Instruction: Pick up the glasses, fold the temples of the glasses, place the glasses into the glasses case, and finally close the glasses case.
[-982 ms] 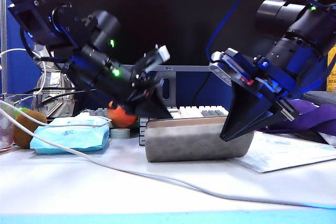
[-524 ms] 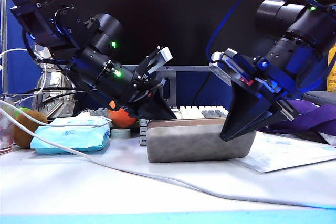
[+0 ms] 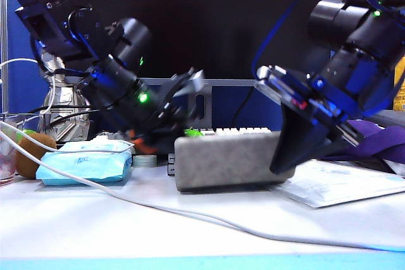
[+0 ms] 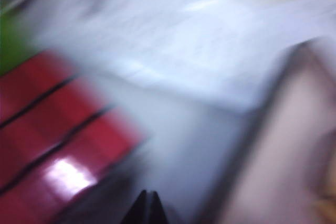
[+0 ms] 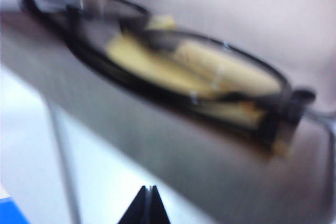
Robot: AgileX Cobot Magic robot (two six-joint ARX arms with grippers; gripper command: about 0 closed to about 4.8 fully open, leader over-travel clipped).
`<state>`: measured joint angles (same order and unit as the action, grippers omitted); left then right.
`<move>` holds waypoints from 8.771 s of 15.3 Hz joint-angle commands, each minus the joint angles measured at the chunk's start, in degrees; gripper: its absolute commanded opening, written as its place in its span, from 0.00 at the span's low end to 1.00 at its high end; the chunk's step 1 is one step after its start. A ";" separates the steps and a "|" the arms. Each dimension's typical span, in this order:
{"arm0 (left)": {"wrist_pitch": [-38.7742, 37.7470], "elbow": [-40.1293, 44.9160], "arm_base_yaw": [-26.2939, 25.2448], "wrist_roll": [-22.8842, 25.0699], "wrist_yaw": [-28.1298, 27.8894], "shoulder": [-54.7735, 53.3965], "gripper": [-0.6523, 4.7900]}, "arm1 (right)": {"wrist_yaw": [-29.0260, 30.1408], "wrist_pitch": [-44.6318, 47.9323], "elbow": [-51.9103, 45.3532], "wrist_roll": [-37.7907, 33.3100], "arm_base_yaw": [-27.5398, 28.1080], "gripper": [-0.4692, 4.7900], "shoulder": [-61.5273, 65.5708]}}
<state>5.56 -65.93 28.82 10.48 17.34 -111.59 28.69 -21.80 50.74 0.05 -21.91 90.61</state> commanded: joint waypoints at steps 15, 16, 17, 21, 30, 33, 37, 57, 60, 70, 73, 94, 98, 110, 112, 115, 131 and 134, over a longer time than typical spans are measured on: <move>-1.92 -0.07 -1.38 -0.02 7.54 -1.03 0.11 | 2.93 4.70 -1.97 -0.04 -0.07 0.08 -1.36; -2.45 -0.07 -1.38 0.00 8.66 -1.05 0.11 | 2.93 5.11 -1.97 -0.04 -0.07 0.08 -1.36; -2.86 -0.07 -1.38 0.00 11.04 -1.20 0.11 | 2.93 5.42 -1.97 -0.07 -0.07 0.08 -1.33; -3.52 -0.07 -1.33 0.09 16.24 -1.60 0.11 | 2.93 5.62 -1.97 -0.04 -0.07 0.08 -1.31; -1.03 -0.07 -1.31 0.02 26.67 -1.57 0.11 | -2.03 5.81 -1.97 -0.07 -0.07 0.08 -1.27; 1.90 -0.07 -0.98 -0.09 29.77 -1.55 0.11 | -2.05 5.95 -1.97 -0.04 -0.07 0.08 -1.27; 3.23 -0.07 0.13 -0.48 32.02 -1.55 0.11 | -5.79 6.03 -1.97 -0.04 -0.04 0.08 -1.27; 6.34 -0.09 6.01 -3.54 22.99 7.50 0.11 | -12.02 13.49 -1.01 -0.04 0.02 0.08 -6.56; 5.20 -0.11 5.75 -3.69 15.47 10.51 0.11 | -12.17 13.53 -0.11 -0.04 0.02 0.08 -8.24; -1.49 -0.09 5.75 -5.07 -6.75 29.94 0.11 | -12.72 21.99 1.51 -2.43 0.02 0.08 -23.74; -9.03 -0.09 5.75 -4.96 -7.30 39.93 0.11 | -13.84 18.29 1.22 -2.36 0.02 0.08 -34.73; -12.33 40.33 8.20 -8.09 -10.80 82.31 0.11 | -22.58 1.01 -44.19 -0.02 0.00 0.08 -90.49; 3.30 53.11 8.07 -9.14 -13.92 82.49 0.11 | -22.58 0.87 -44.19 -0.04 0.00 0.08 -90.49; -4.28 65.46 -20.17 -14.36 -14.10 108.13 0.11 | -22.58 0.87 -44.19 -0.02 0.02 0.08 -90.49; -7.93 65.46 -21.66 -14.01 -14.08 110.36 0.11 | -22.56 0.87 -44.19 -0.02 0.02 0.08 -90.51; -15.80 65.46 -23.52 -13.92 -14.10 111.45 0.11 | -22.56 0.85 -44.19 -0.02 0.02 0.08 -90.51; -15.56 65.46 -23.52 -6.40 -15.17 111.54 0.11 | -41.62 2.19 -45.55 -0.50 0.09 0.08 -90.49; -15.52 65.46 -23.50 -6.40 -15.10 111.54 0.11 | -43.82 10.62 -49.66 -2.14 2.75 0.08 -90.51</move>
<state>-9.21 -0.56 5.32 3.79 2.28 -0.14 -15.22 -12.53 1.76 -1.76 -20.01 0.21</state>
